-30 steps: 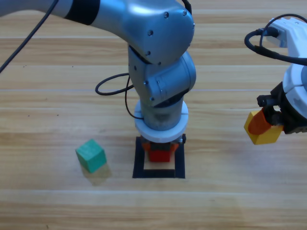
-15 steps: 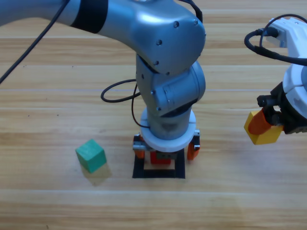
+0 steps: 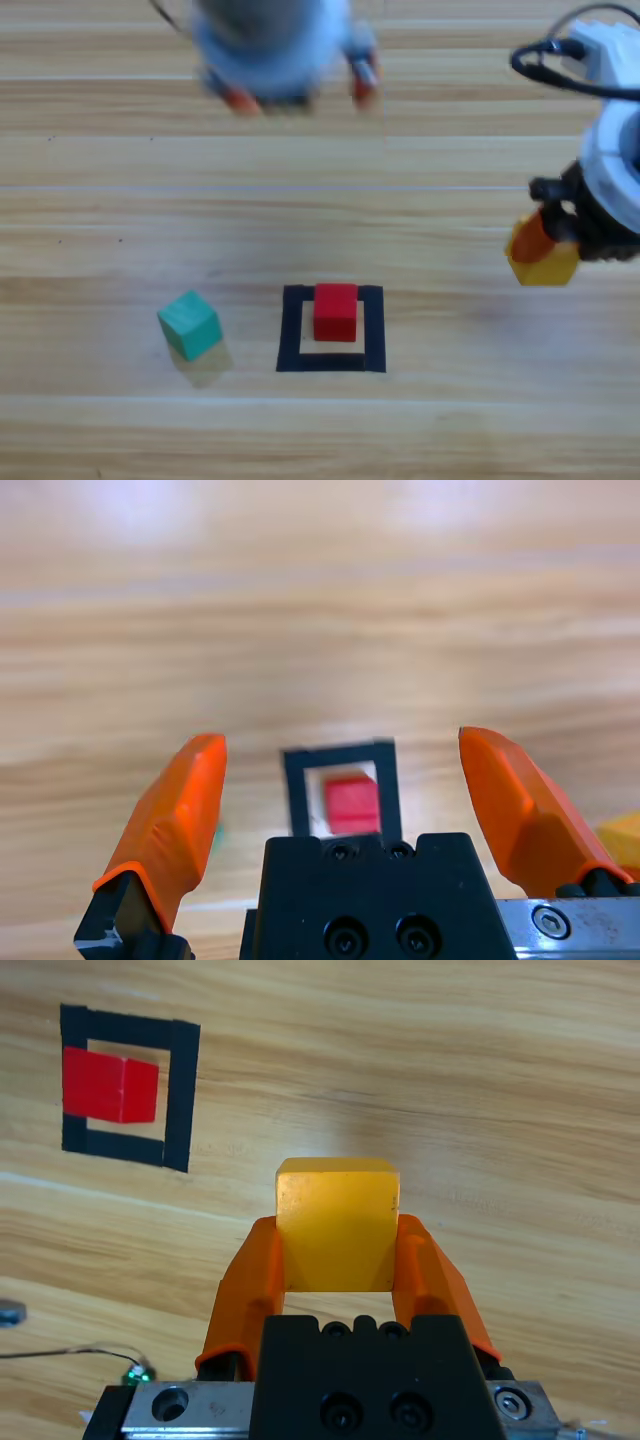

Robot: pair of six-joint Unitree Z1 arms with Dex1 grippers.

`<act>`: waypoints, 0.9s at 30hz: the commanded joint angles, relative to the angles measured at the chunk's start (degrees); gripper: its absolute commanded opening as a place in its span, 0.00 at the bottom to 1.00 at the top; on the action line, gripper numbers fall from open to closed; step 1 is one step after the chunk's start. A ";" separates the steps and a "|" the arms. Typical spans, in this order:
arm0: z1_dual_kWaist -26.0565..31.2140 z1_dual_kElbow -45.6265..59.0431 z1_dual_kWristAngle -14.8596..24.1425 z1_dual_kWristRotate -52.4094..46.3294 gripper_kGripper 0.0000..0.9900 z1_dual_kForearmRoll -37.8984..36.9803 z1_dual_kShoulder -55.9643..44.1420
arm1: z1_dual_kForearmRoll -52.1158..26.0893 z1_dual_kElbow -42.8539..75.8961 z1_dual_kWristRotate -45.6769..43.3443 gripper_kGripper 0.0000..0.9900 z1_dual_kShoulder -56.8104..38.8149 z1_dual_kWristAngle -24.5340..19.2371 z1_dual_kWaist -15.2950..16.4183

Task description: Stack the blocks in the rectangular block: red at the bottom, yellow in the middle, green on top

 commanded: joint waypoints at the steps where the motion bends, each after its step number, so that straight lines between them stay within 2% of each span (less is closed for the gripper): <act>1: 7.03 3.80 3.43 8.85 1.00 2.08 -18.10 | 11.06 -14.01 4.51 0.00 11.90 -3.32 5.07; 4: 8.96 6.62 3.87 25.11 1.00 -0.12 -23.29 | 14.48 -21.13 6.09 0.00 16.64 -3.58 6.91; 5: 8.96 9.87 5.19 27.13 1.00 -3.02 -25.31 | 15.36 -23.24 6.88 0.00 18.22 -3.58 7.53; 8: 9.05 28.85 9.50 32.85 1.00 -17.61 -37.17 | 17.82 -30.10 8.47 0.00 22.97 -3.49 8.67; 11: 9.31 53.72 8.71 42.78 1.00 -40.19 -54.49 | 21.16 -37.22 9.61 0.00 27.80 -3.49 9.55; 12: 9.31 57.59 8.27 44.10 1.00 -42.83 -58.35 | 22.92 -40.47 9.96 0.00 29.91 -3.49 9.90; 15: 9.31 56.01 6.25 44.01 1.00 -38.35 -59.67 | 25.65 -46.27 10.05 0.00 33.87 -3.49 10.78; 20: 9.22 58.56 3.87 44.80 1.00 -37.56 -62.84 | 28.28 -52.69 10.57 0.00 38.53 -3.67 11.13; 27: 9.22 58.56 1.15 43.39 1.00 -35.80 -63.98 | 28.55 -54.44 11.37 0.00 41.34 -4.20 11.13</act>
